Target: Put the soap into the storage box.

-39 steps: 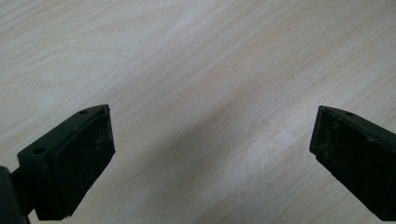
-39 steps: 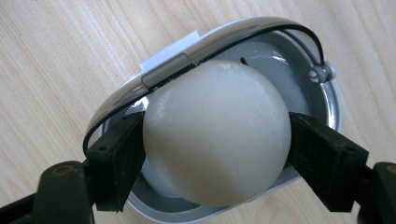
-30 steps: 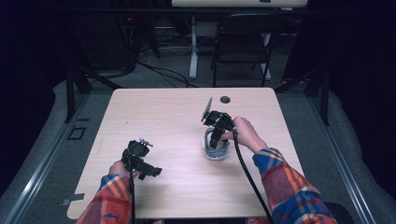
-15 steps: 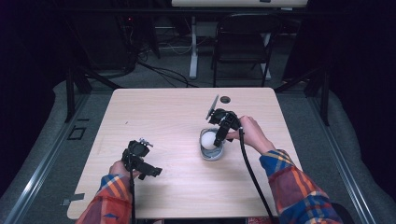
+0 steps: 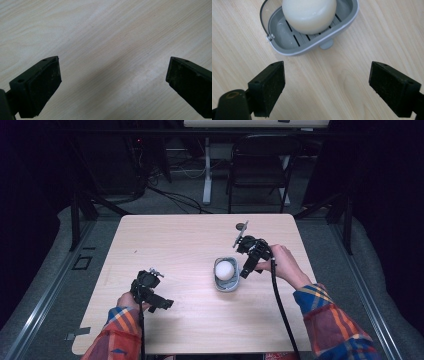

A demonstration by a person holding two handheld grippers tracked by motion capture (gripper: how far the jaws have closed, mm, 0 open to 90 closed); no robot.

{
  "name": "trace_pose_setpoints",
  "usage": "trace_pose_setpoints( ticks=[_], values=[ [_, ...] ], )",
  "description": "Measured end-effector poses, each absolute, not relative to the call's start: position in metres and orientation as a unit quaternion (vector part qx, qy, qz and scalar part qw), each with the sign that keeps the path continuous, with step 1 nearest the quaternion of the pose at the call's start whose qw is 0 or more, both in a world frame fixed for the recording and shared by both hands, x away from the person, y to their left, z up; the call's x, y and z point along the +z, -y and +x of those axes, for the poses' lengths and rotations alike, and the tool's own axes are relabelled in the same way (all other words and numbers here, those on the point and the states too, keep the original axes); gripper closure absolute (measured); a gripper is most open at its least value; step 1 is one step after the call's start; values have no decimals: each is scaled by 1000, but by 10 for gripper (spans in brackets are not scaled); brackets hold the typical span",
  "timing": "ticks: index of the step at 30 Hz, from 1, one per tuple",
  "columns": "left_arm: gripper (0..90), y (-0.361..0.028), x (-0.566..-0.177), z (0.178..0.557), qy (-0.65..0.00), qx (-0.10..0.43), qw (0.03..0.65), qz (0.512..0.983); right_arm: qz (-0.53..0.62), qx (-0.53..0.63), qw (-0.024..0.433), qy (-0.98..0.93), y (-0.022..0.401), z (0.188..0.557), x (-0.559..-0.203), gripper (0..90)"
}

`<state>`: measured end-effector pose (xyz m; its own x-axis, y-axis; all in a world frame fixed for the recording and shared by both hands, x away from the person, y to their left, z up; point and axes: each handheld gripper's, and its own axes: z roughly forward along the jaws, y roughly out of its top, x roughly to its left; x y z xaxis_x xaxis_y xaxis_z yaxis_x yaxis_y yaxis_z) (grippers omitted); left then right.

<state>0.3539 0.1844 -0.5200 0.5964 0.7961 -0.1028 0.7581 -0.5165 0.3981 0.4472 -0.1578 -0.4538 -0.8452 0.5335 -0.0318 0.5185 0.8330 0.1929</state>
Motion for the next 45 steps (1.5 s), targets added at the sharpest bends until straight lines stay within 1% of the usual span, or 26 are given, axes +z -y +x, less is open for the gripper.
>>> trace_pose_setpoints(
  ticks=[10,17,31,35,42,43,45],
  values=[
    [0,-184,-520,354,-447,47,203,870,289,96,62,-950,195,429,-443,36],
    [0,-184,-520,354,-447,46,202,870,307,95,61,-945,219,420,-446,2],
    [0,-183,-520,353,-446,48,203,870,334,87,67,-936,259,393,-465,0],
    [0,-183,-519,353,-446,49,203,870,341,82,64,-934,266,383,-478,0],
    [0,-183,-519,353,-445,49,202,871,352,65,42,-933,277,363,-504,4],
    [0,-183,-519,353,-446,48,202,871,344,47,46,-937,278,362,-504,6],
    [0,-182,-519,353,-445,49,203,871,355,62,46,-932,282,357,-510,19]
  ],
)
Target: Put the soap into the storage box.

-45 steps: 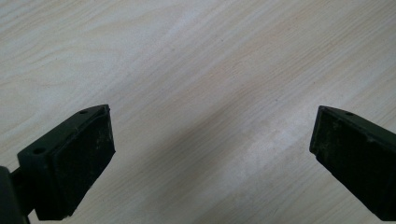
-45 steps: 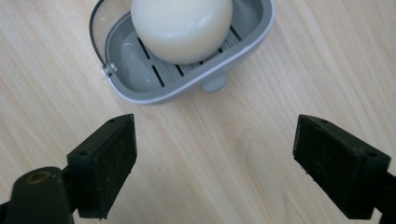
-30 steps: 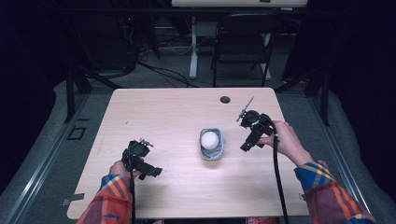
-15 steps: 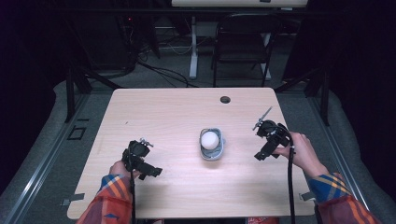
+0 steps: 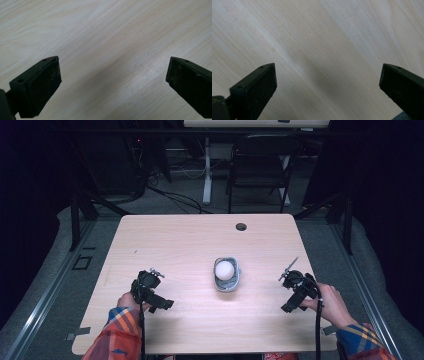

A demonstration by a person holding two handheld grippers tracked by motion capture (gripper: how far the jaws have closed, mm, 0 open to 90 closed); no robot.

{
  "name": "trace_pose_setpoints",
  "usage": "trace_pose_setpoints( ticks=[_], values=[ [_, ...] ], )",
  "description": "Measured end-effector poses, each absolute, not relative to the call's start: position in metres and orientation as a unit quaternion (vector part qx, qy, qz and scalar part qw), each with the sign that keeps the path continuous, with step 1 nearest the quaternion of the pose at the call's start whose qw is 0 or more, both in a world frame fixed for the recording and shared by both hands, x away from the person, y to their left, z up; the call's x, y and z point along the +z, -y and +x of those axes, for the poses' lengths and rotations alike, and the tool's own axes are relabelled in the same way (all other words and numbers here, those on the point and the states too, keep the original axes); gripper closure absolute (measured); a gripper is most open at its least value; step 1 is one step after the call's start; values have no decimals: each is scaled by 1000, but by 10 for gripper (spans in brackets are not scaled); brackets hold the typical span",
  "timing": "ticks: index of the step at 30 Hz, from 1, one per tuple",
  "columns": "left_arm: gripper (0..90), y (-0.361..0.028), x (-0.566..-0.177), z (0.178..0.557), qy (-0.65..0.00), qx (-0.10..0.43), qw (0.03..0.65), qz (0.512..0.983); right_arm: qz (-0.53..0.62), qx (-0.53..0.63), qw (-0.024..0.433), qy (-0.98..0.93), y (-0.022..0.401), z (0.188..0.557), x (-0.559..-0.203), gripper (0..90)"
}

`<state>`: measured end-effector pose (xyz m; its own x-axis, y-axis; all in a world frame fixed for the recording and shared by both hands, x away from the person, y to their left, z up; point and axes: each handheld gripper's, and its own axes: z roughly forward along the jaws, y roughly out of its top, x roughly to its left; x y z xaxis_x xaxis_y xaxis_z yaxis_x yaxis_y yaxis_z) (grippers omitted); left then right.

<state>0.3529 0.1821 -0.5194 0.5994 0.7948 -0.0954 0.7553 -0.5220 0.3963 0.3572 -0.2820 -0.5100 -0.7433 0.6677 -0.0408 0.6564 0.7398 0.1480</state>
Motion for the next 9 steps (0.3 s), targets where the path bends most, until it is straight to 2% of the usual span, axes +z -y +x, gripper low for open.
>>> trace_pose_setpoints(
  ticks=[3,9],
  values=[
    [0,-183,-519,353,-445,49,203,871,375,86,41,-922,288,352,-519,20],
    [0,-183,-519,353,-445,50,204,871,384,59,33,-921,289,352,-531,0]
  ],
)
